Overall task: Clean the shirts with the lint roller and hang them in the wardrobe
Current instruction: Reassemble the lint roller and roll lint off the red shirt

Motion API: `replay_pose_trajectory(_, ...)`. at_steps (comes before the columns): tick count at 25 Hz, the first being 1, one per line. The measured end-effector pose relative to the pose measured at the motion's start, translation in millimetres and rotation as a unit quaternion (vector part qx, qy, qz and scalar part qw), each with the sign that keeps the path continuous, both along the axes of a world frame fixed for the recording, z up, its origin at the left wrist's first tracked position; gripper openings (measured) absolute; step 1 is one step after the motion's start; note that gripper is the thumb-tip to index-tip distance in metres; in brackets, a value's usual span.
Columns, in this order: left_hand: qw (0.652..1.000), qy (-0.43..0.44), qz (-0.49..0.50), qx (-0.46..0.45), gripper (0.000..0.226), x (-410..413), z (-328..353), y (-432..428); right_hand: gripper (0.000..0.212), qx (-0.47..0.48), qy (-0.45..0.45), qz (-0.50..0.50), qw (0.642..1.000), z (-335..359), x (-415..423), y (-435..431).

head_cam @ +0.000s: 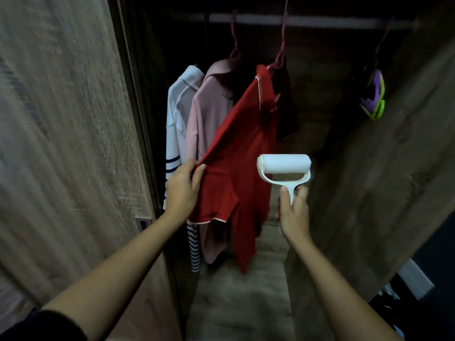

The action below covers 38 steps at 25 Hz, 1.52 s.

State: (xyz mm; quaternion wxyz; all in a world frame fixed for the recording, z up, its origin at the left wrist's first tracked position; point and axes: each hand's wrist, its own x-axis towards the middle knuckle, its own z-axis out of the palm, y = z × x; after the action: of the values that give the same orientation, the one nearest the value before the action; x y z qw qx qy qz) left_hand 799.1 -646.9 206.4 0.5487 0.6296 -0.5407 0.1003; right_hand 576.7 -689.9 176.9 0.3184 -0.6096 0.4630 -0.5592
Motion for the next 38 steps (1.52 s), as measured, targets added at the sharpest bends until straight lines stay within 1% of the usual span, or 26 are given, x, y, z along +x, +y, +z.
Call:
replay_pose_trajectory(4,0.994,-0.020,0.079,-0.071,0.017,33.2,25.2,18.6,0.019,-0.048,-0.003,0.023,0.999,25.4,58.7,-24.7)
replay_pose_trajectory(7,0.991,0.022,0.075,-0.105,0.019,52.5,38.1,18.9,0.021,-0.065,-0.006,0.065,0.996,44.8,103.3,-30.5)
replay_pose_trajectory(8,0.991,0.039,0.065,-0.108,0.019,57.6,39.1,18.3,0.024,-0.071,0.020,0.081,0.994,42.0,115.2,-27.7)
replay_pose_trajectory(10,0.992,0.053,0.049,-0.107,0.016,64.7,38.9,16.7,0.027,-0.065,0.096,0.128,0.985,15.4,133.4,-14.5)
replay_pose_trajectory(12,0.992,0.062,0.037,-0.106,0.011,68.2,38.3,14.9,0.027,-0.014,0.163,0.201,0.966,-20.3,137.7,4.1)
replay_pose_trajectory(14,0.991,0.067,0.037,-0.111,0.013,71.1,37.6,14.6,0.028,0.017,0.192,0.242,0.951,-32.0,134.1,11.2)
replay_pose_trajectory(15,0.991,0.067,0.037,-0.111,0.013,71.6,37.9,14.6,0.029,-0.001,0.186,0.243,0.952,-25.7,133.2,7.0)
replay_pose_trajectory(16,0.991,0.068,0.036,-0.112,0.012,72.3,38.2,14.7,0.030,-0.040,0.167,0.230,0.958,-13.4,134.3,-0.1)
replay_pose_trajectory(18,0.990,0.069,0.034,-0.119,0.009,74.2,37.9,14.7,0.036,-0.104,0.103,0.165,0.975,25.1,138.6,-23.9)
replay_pose_trajectory(20,0.989,0.072,0.034,-0.125,0.006,75.5,37.7,14.6,0.040,-0.117,0.022,0.087,0.989,61.4,137.5,-55.2)
replay_pose_trajectory(21,0.989,0.073,0.032,-0.125,0.005,75.0,38.2,14.9,0.041,-0.107,0.001,0.063,0.992,67.8,134.9,-69.0)
replay_pose_trajectory(22,0.989,0.074,0.030,-0.125,0.005,74.7,38.0,14.7,0.041,-0.084,0.004,0.049,0.995,64.6,131.7,-78.7)
replay_pose_trajectory(23,0.989,0.073,0.029,-0.124,0.005,74.4,37.6,13.9,0.039,-0.055,0.037,0.051,0.997,51.8,129.2,-81.1)
replay_pose_trajectory(24,0.989,0.071,0.032,-0.125,0.005,74.4,37.2,13.5,0.037,-0.025,0.082,0.079,0.993,30.4,128.2,-76.3)
replay_pose_trajectory(25,0.989,0.068,0.035,-0.127,0.005,74.3,36.8,13.8,0.034,0.008,0.128,0.128,0.983,3.5,128.9,-65.2)
replay_pose_trajectory(27,0.989,0.062,0.040,-0.130,0.005,73.8,35.8,13.5,0.032,0.053,0.189,0.220,0.956,-39.6,125.2,-38.5)
replay_pose_trajectory(28,0.989,0.059,0.042,-0.129,0.006,73.6,35.8,13.4,0.032,0.052,0.194,0.226,0.953,-46.1,121.7,-35.4)
replay_pose_trajectory(29,0.989,0.057,0.043,-0.126,0.006,72.9,36.3,13.8,0.032,0.040,0.182,0.203,0.961,-39.2,118.6,-41.8)
replay_pose_trajectory(32,0.989,0.059,0.049,-0.123,0.008,71.6,37.7,14.6,0.035,-0.017,0.107,0.069,0.992,25.1,109.9,-90.3)
replay_pose_trajectory(34,0.988,0.063,0.054,-0.127,0.010,73.0,36.6,13.8,0.039,-0.042,0.055,0.023,0.997,60.3,101.6,-118.3)
replay_pose_trajectory(36,0.987,0.075,0.054,-0.128,0.009,72.3,37.0,13.7,0.039,-0.044,0.058,0.032,0.997,49.7,103.6,-121.8)
replay_pose_trajectory(37,0.987,0.081,0.054,-0.128,0.008,71.4,37.3,13.6,0.037,-0.031,0.088,0.053,0.994,24.9,108.0,-116.6)
replay_pose_trajectory(38,0.987,0.086,0.055,-0.128,0.008,70.6,37.5,13.5,0.034,-0.001,0.138,0.089,0.986,-11.1,112.1,-109.1)
